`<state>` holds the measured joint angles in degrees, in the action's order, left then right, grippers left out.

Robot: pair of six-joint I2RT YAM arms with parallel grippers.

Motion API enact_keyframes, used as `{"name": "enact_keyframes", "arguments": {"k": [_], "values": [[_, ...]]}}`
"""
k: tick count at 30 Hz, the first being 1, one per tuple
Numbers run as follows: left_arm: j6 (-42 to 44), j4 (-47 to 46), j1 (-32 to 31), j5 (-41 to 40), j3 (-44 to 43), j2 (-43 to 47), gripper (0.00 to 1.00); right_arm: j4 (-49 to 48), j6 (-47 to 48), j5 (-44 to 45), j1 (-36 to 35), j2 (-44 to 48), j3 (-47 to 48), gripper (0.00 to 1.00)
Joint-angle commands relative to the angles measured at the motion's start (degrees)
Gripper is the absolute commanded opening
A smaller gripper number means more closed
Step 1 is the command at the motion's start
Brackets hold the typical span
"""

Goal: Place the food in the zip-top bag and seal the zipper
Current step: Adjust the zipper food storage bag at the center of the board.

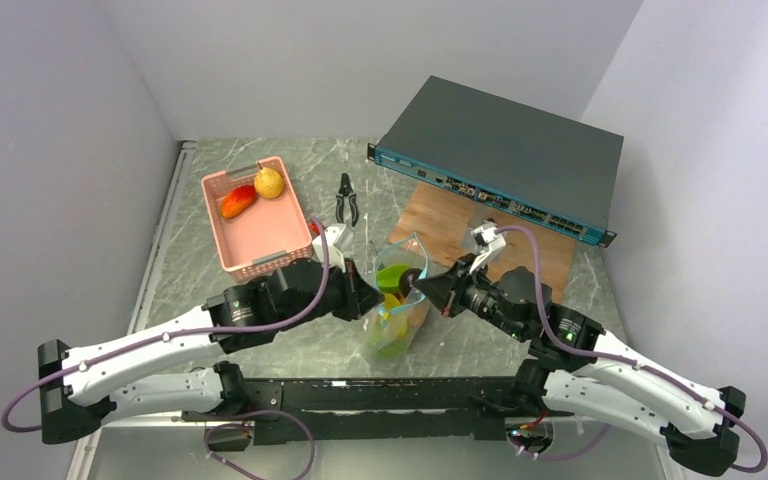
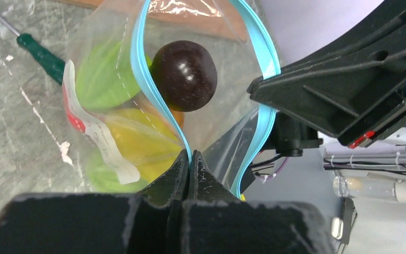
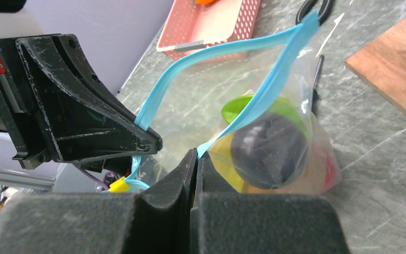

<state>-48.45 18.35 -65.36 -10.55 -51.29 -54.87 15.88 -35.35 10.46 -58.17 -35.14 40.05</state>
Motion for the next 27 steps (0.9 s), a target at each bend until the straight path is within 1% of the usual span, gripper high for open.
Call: {"name": "enact_keyframes", "arguments": {"k": [1,4,7,11,15,16,18,19,21,22,23,24,27], "values": [[2.20,-0.62,-0.47,0.94,3.46,3.28,0.00,-4.38,-1.70,-1.36,-0.16,-0.57,-2.21,0.00],[4.14,0.43,-0.47,2.53,3.78,4.78,0.00,-2.91,-0.69,-3.62,-0.14,-2.41,-0.25,0.00],[7.08,-0.31,-0.47,4.64,3.75,6.40,0.00,1.16,1.03,-5.91,-0.20,-6.53,4.10,0.00],[11.04,0.68,-0.47,7.22,2.47,7.86,0.00,4.29,3.18,-11.87,-0.32,-11.84,9.19,0.00],[14.49,5.39,-0.47,6.79,0.87,8.44,0.00,4.45,2.90,-12.08,-0.40,-14.00,11.30,0.14],[15.11,6.18,-0.47,6.78,0.58,8.58,0.00,4.89,1.90,-11.39,-0.43,-14.85,12.07,0.16],[16.09,7.08,-0.45,6.72,-0.12,8.56,0.00,5.52,-1.72,-8.99,-0.46,-16.76,13.57,0.25],[16.52,7.35,-0.48,6.88,-0.47,8.59,0.00,5.68,-4.14,-7.64,-0.45,-17.41,14.16,0.33],[16.95,7.60,-0.41,7.10,-0.83,8.61,0.00,7.47,-9.91,-4.20,-0.47,-19.38,15.67,0.55],[17.01,7.46,-0.42,7.19,-0.93,8.68,0.00,8.63,-12.30,-3.00,-0.44,-20.47,16.81,0.64],[17.04,7.15,-0.46,7.35,-0.86,8.75,0.00,9.85,-14.37,-2.15,-0.45,-21.96,17.87,0.68],[17.01,6.60,-0.42,7.63,-0.76,8.89,0.00,11.40,-16.29,-1.09,-0.45,-23.94,19.49,0.72],[17.01,4.68,-0.48,9.14,0.05,8.86,0.00,16.78,-20.02,2.19,-0.62,-28.17,23.74,0.73]]}}
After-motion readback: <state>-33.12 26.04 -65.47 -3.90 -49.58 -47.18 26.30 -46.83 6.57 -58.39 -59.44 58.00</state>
